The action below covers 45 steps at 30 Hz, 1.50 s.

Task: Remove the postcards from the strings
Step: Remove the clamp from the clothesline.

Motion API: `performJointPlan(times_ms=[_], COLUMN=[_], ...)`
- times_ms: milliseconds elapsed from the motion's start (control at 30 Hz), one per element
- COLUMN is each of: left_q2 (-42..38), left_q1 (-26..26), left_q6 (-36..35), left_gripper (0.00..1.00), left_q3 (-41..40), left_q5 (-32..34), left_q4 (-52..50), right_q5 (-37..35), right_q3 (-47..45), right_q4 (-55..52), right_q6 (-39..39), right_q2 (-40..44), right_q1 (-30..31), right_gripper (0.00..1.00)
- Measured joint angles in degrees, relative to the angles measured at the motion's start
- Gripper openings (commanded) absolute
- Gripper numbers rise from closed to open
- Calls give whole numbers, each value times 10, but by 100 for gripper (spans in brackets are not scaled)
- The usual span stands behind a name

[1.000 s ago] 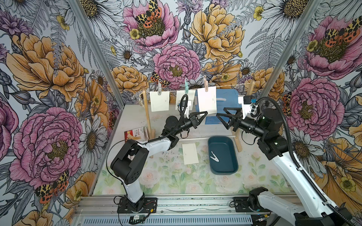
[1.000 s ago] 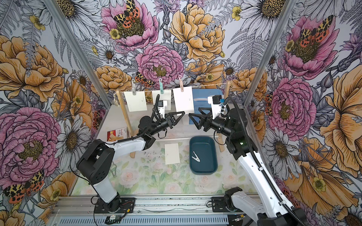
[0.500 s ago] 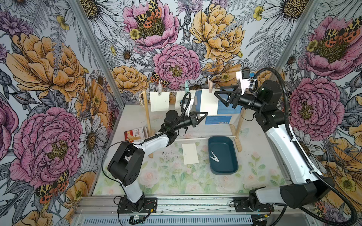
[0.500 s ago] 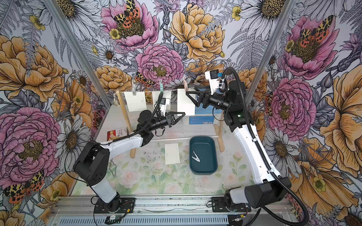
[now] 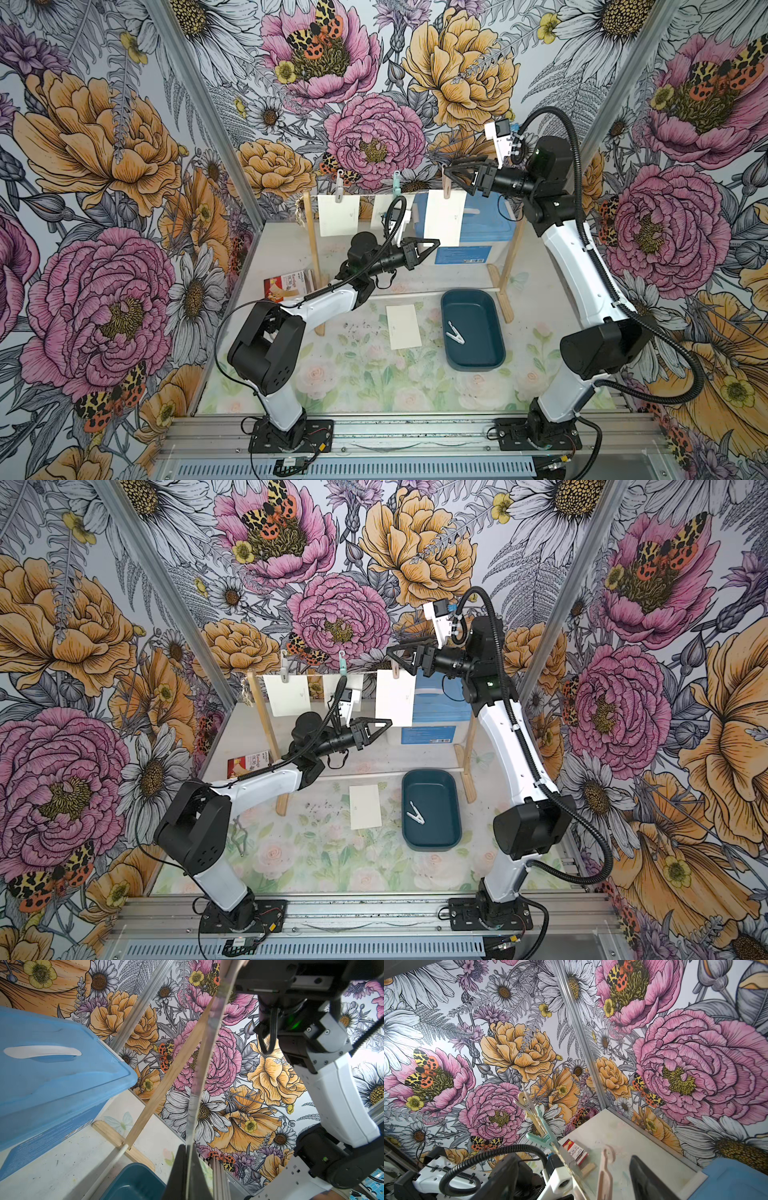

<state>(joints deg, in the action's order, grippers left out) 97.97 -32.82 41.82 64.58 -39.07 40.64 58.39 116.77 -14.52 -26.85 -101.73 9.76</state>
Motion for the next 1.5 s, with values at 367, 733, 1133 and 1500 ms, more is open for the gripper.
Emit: performJointPlan(times_ms=[367, 733, 1133, 1500], left_q2=[0, 0, 0, 0], left_q1=[1, 1, 1, 4], left_q6=[0, 0, 5, 17], left_gripper=[0, 0, 0, 0], left_q3=[4, 11, 11, 12], left_q5=[-2, -16, -26, -30], left_q4=[-2, -4, -4, -6], right_q5=[110, 151, 149, 132], right_q3=[51, 53, 42, 34], right_q4=[-3, -2, -1, 0], right_q6=[-32, -16, 8, 25], right_q2=[-54, -54, -53, -52], right_q1=[0, 0, 2, 8], right_gripper=[74, 55, 52, 32])
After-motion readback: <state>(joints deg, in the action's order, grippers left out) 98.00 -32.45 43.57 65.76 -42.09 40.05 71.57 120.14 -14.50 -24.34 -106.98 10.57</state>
